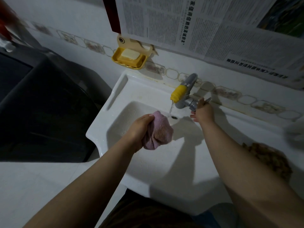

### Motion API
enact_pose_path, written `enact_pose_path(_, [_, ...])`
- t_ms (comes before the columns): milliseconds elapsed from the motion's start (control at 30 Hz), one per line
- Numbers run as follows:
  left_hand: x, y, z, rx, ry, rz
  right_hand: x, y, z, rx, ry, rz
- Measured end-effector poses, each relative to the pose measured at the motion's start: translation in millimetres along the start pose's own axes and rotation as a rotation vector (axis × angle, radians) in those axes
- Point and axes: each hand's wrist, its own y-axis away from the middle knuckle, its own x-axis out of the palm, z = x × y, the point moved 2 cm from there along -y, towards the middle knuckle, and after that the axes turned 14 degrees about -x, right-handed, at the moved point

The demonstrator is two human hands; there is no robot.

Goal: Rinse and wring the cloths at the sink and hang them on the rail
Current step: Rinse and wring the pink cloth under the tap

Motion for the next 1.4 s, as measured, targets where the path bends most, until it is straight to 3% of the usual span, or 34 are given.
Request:
enact_pose_path(100, [-5,-3,1,-0.012,-0.002,0.019,16,20,-6,0.180,-0.063,0.180])
enact_pose_path(133, [-7,-3,0,-0.013,-0.015,0.035,25,35,-3,0.161,-0.067,0.278])
enact_pose_path(267, [-12,2,-6,-0.036,-0.053,0.109,50,97,4,-0.248,-0.159,0.565])
enact_pose_path(400, [-28,10,-18,-0.097,-0.153,0.229,45,114,-1,-0.328,-0.079,0.691])
enact_pose_path(567, [-59,3,-32,-0.042,-1.036,0.005,27,106,8,-0.379,-0.040,0.645])
enact_pose_path(733, [-68,-8,-37,0.071,-1.422,-0.195,18,108,11,-0.340,-0.036,0.653])
enact_pose_path(800, [-63,-8,-40,0.148,-1.450,-0.213,20,109,11,-0.307,-0.055,0.668])
enact_pose_path(933, [-51,1,-50,0.342,-1.088,-0.105,19,112,16,-0.258,-0.033,0.706])
enact_pose_path(1067, [-43,-8,-44,0.364,-0.645,-0.016,14,108,27,-0.173,-0.294,0.682])
enact_pose_path(1167, [-34,-20,-36,0.223,-0.313,0.160,21,105,31,-0.142,-0.550,0.572])
enact_pose_path(1267, [-19,-33,-23,0.023,0.074,0.379,33,102,30,-0.133,-0.588,0.399])
enact_pose_path(1400, [6,-55,-12,-0.157,0.297,0.079,51,115,36,-0.182,-0.340,0.137])
